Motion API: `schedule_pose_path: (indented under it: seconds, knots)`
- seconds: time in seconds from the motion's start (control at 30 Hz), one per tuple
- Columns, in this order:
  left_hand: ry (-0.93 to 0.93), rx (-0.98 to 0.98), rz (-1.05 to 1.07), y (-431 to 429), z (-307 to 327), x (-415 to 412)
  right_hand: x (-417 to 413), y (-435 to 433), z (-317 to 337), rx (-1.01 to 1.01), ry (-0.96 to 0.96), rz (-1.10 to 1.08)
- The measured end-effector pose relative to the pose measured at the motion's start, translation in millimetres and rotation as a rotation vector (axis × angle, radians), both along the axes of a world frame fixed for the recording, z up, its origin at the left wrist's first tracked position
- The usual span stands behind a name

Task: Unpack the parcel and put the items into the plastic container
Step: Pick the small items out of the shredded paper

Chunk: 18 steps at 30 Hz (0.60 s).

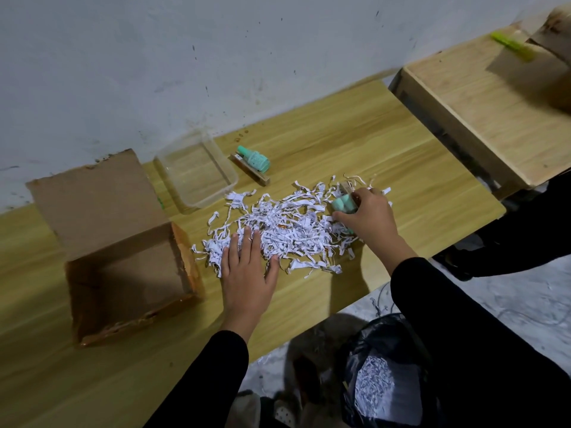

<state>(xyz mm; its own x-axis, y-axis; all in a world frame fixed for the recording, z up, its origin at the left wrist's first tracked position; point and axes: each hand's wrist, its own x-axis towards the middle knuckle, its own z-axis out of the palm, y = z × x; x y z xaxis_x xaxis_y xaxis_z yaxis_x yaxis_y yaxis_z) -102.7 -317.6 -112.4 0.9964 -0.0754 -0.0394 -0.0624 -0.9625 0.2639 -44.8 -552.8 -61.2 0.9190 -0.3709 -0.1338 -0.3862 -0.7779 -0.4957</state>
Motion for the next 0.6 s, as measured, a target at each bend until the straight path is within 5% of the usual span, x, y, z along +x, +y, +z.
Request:
schedule_pose_path:
  seconds: [0.33, 0.6]
  knots:
    - [0.024, 0.001, -0.018, 1.2, -0.5, -2.8, 6.4, 10.7, 26.9, 0.086, -0.248, 0.059]
    - [0.012, -0.009, 0.043, 16.1, -1.9, 8.0, 49.9, 53.8, 45.5, 0.128, -0.256, 0.194]
